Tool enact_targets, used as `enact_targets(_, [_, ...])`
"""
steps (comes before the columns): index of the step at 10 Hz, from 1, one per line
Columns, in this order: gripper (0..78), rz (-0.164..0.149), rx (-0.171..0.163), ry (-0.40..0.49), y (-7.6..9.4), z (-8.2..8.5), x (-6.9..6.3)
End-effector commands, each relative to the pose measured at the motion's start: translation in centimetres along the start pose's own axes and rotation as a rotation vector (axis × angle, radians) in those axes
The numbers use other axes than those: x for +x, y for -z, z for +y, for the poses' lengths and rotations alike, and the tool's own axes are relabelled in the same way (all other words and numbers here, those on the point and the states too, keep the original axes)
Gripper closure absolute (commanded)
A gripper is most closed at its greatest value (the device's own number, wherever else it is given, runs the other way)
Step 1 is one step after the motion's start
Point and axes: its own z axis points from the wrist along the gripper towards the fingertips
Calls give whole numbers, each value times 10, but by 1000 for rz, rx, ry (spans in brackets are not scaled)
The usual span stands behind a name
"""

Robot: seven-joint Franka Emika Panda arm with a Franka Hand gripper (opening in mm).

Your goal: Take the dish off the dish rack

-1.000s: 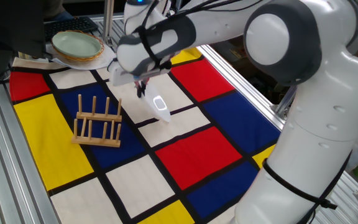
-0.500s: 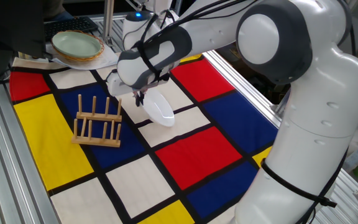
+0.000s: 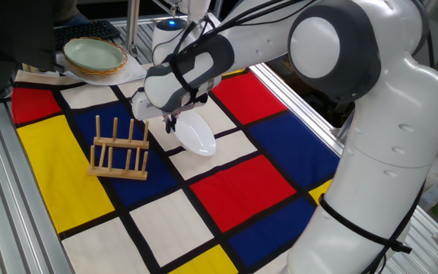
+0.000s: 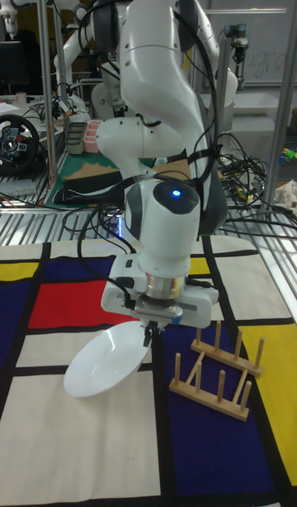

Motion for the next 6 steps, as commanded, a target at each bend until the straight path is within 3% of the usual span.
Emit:
enact_targets(1, [764,7,-133,-43,-16,4,3])
enact_targets(6, [764,-1,-152,-63,-20,6,3])
